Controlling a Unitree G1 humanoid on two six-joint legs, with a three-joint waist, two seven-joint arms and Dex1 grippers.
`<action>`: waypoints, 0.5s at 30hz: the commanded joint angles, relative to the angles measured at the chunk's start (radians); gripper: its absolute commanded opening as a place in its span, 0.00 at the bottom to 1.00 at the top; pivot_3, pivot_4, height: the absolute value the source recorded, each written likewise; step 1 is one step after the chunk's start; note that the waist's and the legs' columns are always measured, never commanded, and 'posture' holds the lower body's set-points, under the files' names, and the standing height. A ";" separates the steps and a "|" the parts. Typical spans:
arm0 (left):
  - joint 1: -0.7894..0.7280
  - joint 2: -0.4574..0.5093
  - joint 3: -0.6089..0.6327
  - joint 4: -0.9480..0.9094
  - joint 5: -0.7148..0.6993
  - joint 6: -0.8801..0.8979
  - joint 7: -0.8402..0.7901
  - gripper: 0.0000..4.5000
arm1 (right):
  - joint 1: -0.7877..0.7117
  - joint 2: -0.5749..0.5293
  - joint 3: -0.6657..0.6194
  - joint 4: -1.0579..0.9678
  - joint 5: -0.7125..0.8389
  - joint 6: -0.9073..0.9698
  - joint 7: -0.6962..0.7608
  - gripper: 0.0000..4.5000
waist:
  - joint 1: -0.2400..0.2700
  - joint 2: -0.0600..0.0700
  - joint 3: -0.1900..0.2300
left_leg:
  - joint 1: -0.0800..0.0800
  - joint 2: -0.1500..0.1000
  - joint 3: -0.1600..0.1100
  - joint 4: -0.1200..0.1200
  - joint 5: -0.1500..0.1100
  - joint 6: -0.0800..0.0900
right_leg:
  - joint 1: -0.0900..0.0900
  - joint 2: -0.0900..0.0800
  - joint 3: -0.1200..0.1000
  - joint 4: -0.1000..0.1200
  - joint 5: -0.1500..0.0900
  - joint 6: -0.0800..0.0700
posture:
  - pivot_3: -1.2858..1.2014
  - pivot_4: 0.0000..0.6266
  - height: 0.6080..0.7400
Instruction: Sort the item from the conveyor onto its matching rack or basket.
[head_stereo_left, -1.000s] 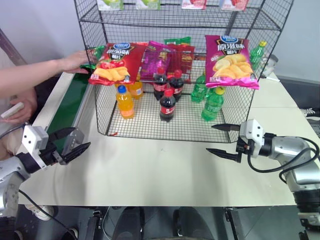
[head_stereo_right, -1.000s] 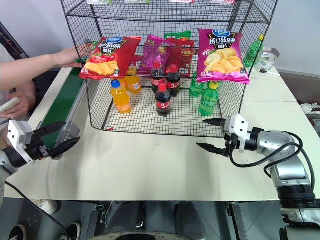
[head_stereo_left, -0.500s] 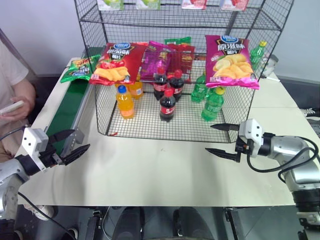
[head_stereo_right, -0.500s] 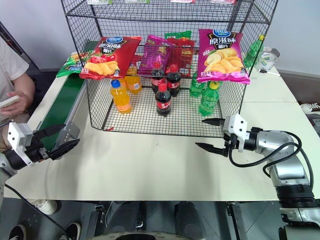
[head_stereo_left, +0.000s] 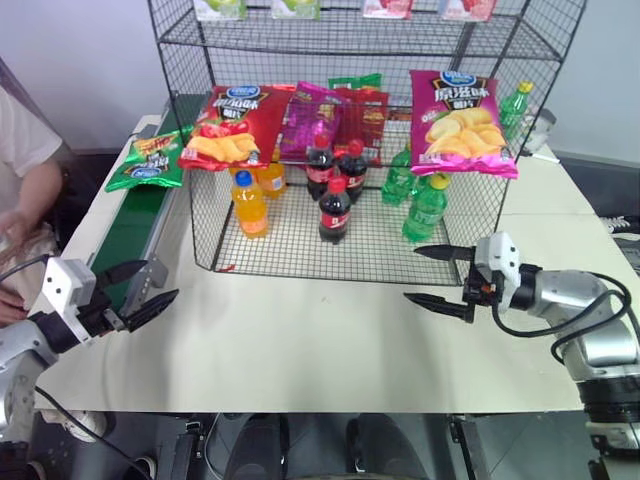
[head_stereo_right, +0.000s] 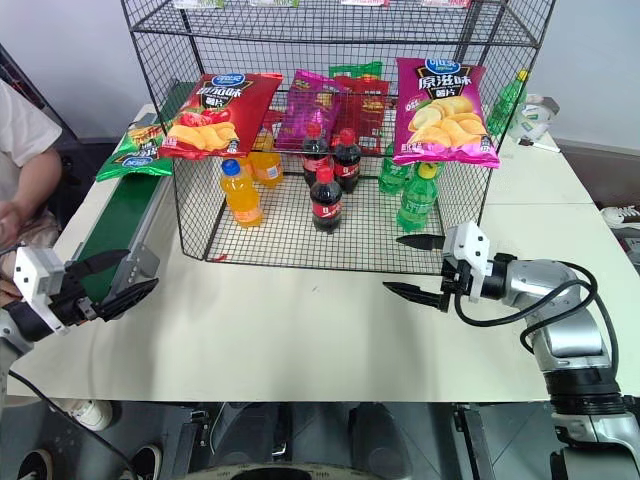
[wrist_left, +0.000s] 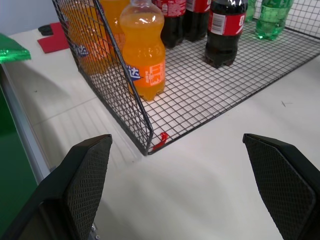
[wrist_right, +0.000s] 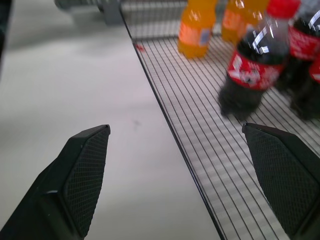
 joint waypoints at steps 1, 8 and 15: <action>-0.014 -0.010 0.000 -0.026 0.008 -0.026 0.010 1.00 | -0.022 0.006 -0.009 -0.080 0.067 0.063 -0.005 0.98 | 0.001 0.000 0.000 | 0.000 0.000 0.000 0.000 0.000 0.000 | 0.000 0.000 0.000 0.000 0.000 0.000 | 0.52 0.24 0.99; -0.006 -0.012 0.020 -0.032 0.011 -0.052 0.015 1.00 | -0.010 0.020 0.038 -0.183 0.084 0.108 0.001 0.98 | -0.001 0.000 0.000 | 0.000 0.000 0.000 0.000 0.000 0.000 | 0.000 0.000 0.000 0.000 0.000 0.000 | 0.52 0.24 0.99; 0.101 -0.005 0.088 -0.099 0.108 -0.200 0.063 1.00 | -0.050 0.079 0.101 -0.199 0.072 0.106 -0.033 0.98 | -0.005 -0.001 0.000 | 0.000 0.000 0.000 0.000 0.000 0.000 | 0.000 0.000 0.000 0.000 0.000 0.000 | 0.52 0.24 0.99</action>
